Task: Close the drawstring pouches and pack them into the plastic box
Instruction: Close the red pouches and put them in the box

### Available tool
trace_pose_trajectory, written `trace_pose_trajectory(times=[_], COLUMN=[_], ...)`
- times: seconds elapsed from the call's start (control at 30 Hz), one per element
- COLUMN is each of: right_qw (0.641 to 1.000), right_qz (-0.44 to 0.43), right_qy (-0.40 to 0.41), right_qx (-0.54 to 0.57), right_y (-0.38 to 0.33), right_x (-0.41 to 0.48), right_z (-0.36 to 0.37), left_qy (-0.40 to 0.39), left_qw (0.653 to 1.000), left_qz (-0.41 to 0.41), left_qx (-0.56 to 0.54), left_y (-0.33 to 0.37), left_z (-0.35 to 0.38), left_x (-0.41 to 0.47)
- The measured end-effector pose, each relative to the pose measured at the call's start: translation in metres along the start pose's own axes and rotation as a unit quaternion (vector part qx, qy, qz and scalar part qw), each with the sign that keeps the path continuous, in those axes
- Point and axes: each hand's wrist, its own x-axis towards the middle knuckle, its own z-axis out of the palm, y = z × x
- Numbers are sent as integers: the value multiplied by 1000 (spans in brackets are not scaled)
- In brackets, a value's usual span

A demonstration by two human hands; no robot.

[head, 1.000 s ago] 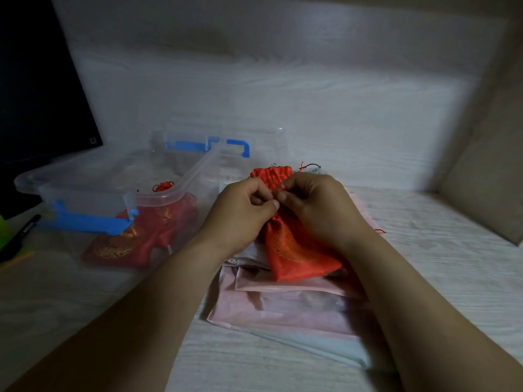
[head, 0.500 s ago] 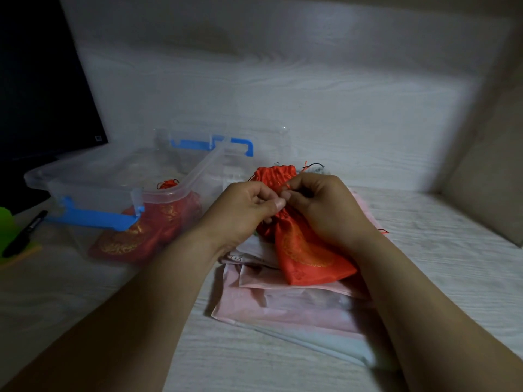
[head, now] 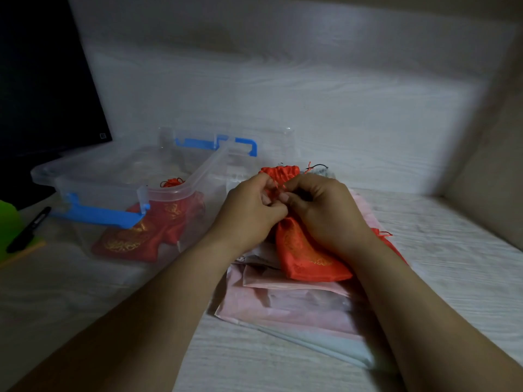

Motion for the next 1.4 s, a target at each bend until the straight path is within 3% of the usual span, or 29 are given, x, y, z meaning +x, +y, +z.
trace_pose_trajectory(times=[0.17,0.4,0.6,0.73,0.9,0.97,1.1,1.23,1.4], right_qw=[1000,980,952,956,971,971,960,915,900], right_qz=[-12,80,160,175,140,145,203,256,230], right_qy=[21,18,107,133,170,173,123,-23,22], right_qx=[11,183,237,195,93,80,150,310,368], right_y=[2,3,13,20,16,14,-1,-30,-75], right_x=[1,4,9,9,7,5,13,12,31], right_z=[2,-1,-6,-2,1,2,-14,-43,-36], left_qy=[-42,-84,-90,-78,-87,-110,-39,76,117], left_qw=[996,984,990,993,979,985,996,996,993], left_qz=[-18,-8,28,5,-133,-104,-51,-21,16], left_qx=[-75,-155,-104,-87,-126,-85,-69,-45,3], left_y=[-2,-2,-2,0,11,16,31,62,99], left_z=[-5,-9,-10,-10,-11,-8,-5,-12,-56], left_x=[2,2,4,2,-3,-5,0,4,1])
